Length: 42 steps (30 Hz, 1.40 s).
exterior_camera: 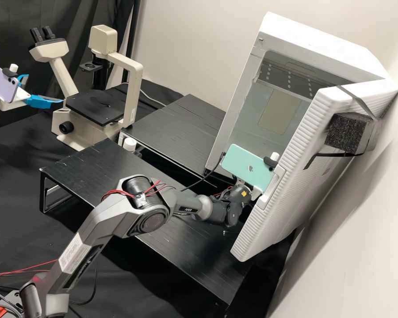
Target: Take out the petri dish and place it under the microscope.
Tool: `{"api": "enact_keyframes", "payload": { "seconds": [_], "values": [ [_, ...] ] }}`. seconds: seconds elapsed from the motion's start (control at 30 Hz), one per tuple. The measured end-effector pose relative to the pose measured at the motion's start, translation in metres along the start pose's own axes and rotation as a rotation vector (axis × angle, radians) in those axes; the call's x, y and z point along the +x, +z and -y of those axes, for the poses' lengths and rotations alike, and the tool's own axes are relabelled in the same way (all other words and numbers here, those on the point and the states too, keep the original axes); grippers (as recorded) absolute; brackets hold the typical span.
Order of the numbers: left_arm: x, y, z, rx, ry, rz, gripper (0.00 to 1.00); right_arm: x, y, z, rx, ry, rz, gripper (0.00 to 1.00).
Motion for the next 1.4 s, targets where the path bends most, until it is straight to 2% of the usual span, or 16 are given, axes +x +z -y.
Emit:
{"api": "enact_keyframes", "payload": {
  "seconds": [0.2,0.57,0.67,0.93,1.23,1.4],
  "values": [
    [0.0,0.0,0.0,0.0,0.0,0.0,1.0,0.012,-0.001,0.004,-0.035,-0.023,0.016,1.0],
    [0.0,0.0,0.0,0.0,0.0,0.0,1.0,0.032,0.003,0.005,-0.051,-0.015,0.035,1.0],
    [0.0,0.0,0.0,0.0,0.0,0.0,1.0,0.036,0.004,0.004,-0.038,-0.005,0.054,1.0],
    [0.0,0.0,0.0,0.0,0.0,0.0,1.0,0.039,0.01,0.004,0.03,0.027,0.086,1.0],
    [0.0,0.0,0.0,0.0,0.0,0.0,1.0,0.039,0.009,0.003,0.036,0.031,0.083,1.0],
    [0.0,0.0,0.0,0.0,0.0,0.0,1.0,0.043,0.0,0.005,0.032,0.032,0.059,1.0]
  ]
}}
